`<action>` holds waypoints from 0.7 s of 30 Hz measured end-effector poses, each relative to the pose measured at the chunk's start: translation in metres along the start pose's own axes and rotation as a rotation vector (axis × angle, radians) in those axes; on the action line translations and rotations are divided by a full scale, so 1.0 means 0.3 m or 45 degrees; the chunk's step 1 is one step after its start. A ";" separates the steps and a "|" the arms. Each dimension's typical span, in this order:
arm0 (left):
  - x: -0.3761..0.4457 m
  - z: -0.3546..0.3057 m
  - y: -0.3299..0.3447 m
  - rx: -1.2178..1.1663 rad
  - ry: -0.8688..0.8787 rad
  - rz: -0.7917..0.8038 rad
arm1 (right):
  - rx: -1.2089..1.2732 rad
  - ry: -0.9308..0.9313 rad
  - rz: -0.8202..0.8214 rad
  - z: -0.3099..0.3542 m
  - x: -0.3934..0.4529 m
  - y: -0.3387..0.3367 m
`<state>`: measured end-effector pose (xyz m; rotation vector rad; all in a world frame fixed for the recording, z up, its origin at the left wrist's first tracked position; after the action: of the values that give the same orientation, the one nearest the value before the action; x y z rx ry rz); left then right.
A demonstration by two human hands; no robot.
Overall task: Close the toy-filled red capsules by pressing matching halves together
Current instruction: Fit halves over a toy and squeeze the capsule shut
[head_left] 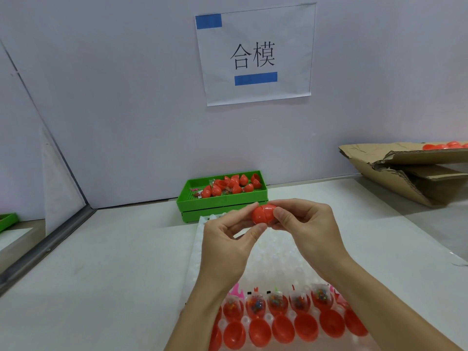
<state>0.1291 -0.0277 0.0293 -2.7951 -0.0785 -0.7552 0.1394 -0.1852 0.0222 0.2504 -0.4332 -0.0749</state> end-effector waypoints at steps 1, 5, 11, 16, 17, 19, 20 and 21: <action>0.000 0.000 0.000 0.007 -0.006 -0.014 | 0.002 -0.001 0.000 0.000 -0.001 0.001; 0.000 -0.002 -0.001 0.042 -0.018 -0.042 | 0.012 -0.003 -0.002 0.001 -0.004 0.005; 0.001 0.005 -0.003 0.060 -0.007 -0.052 | -0.032 -0.036 -0.005 0.006 -0.009 0.012; 0.002 0.011 0.001 0.100 0.004 -0.033 | -0.045 -0.038 -0.043 0.002 -0.011 0.010; 0.001 0.009 0.003 0.105 0.012 -0.030 | -0.050 -0.036 -0.047 0.001 -0.011 0.009; 0.001 0.005 0.006 0.100 0.021 -0.039 | -0.050 -0.020 -0.051 -0.004 -0.010 0.007; 0.000 0.004 0.007 0.094 0.019 -0.049 | -0.045 -0.005 -0.050 -0.008 -0.008 0.006; 0.000 0.004 0.008 0.087 0.014 -0.059 | -0.040 0.012 -0.046 -0.012 -0.007 0.005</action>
<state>0.1299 -0.0297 0.0278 -2.7330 -0.1643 -0.7637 0.1390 -0.1826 0.0186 0.2278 -0.4175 -0.1160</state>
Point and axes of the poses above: each hand's wrist, its own x-axis towards the middle knuckle, its own y-axis out of the palm, z = x × y, the point moved 5 cm from there along x, towards the middle knuckle, and after that the axes turned 10 degrees about x, right-handed, at the moved point
